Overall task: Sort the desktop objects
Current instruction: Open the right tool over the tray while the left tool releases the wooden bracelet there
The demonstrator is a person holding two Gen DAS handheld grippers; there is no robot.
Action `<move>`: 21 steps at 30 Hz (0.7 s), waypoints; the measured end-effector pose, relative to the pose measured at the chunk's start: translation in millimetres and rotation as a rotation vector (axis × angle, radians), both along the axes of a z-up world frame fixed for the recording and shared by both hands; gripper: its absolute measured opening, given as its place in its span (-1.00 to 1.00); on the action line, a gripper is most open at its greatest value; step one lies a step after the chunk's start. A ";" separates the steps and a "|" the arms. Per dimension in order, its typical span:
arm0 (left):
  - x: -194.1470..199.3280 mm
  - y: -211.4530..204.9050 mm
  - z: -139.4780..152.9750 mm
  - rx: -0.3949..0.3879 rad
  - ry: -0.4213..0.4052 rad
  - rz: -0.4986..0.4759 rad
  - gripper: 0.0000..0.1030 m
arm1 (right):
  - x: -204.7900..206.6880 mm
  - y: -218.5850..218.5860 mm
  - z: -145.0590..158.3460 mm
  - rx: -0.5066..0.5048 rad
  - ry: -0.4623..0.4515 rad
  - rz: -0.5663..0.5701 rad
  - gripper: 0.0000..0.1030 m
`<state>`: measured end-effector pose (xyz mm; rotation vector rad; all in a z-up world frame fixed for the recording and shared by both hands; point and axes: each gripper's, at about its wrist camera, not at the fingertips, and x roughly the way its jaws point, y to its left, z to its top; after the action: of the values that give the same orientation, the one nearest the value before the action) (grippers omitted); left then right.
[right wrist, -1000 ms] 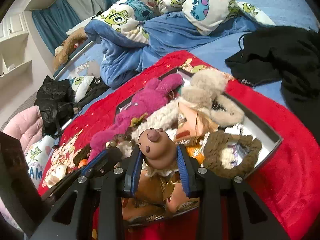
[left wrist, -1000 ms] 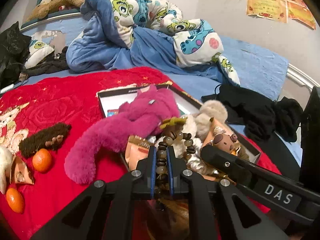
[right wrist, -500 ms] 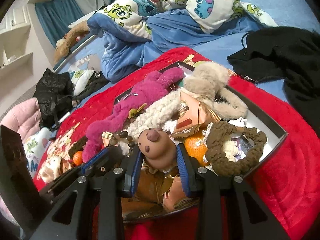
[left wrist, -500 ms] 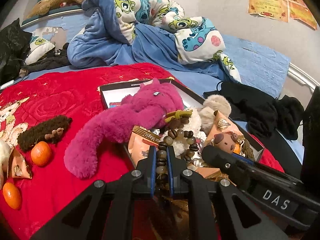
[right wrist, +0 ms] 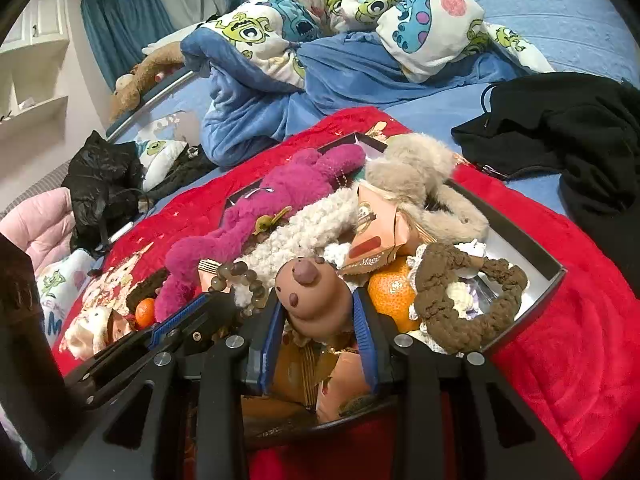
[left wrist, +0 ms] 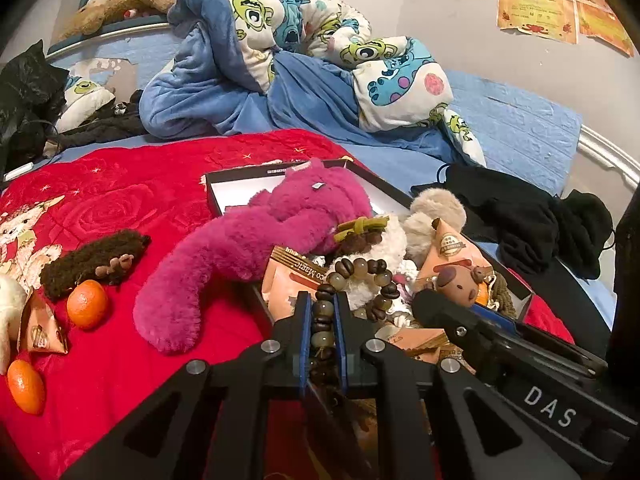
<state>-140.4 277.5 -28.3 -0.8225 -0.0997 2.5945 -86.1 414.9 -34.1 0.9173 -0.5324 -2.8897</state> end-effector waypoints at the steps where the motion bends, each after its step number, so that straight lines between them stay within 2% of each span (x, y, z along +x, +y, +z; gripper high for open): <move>1: -0.2 -0.2 0.1 0.000 0.000 0.003 -0.69 | 0.7 -0.1 0.1 0.000 0.001 0.002 -0.35; 5: 0.8 -5.8 1.8 0.026 0.008 0.018 -0.32 | 2.6 1.7 0.7 -0.015 0.015 0.008 -0.28; 6: 1.5 -8.9 2.8 0.029 0.014 0.042 0.15 | 3.6 4.3 0.6 -0.034 0.022 0.013 -0.24; 7: -0.1 -14.0 2.4 0.021 0.008 0.103 0.43 | 4.6 7.2 0.9 -0.053 0.029 0.016 -0.22; 8: -2.7 -19.7 0.8 0.033 -0.009 0.141 0.86 | 5.2 9.9 0.9 -0.066 0.033 0.014 -0.20; 9: -6.3 -30.1 -2.1 0.085 -0.035 0.152 1.00 | 5.9 13.4 1.0 -0.084 0.037 0.014 -0.07; 10: -8.7 -39.4 -5.1 0.145 -0.055 0.138 1.00 | 7.3 16.1 1.7 -0.100 0.044 0.020 0.06; 12: -10.2 -48.3 -6.4 0.180 -0.065 0.147 1.00 | 11.7 16.1 7.4 -0.133 0.079 0.051 1.00; 13: -8.8 -48.5 -5.2 0.178 -0.056 0.150 1.00 | 14.2 13.7 11.3 -0.132 0.096 0.055 1.00; 17: 2.1 -39.4 2.8 0.120 0.009 0.144 1.00 | 21.0 1.2 23.5 -0.020 0.125 0.013 1.00; 21: 11.4 -31.2 10.2 0.074 0.066 0.129 1.00 | 21.5 11.4 20.3 -0.088 0.113 0.000 1.00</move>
<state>-129.0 246.3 -18.1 -0.7254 -0.2359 2.7177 -64.6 426.3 -13.9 0.7374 -0.6442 -2.8706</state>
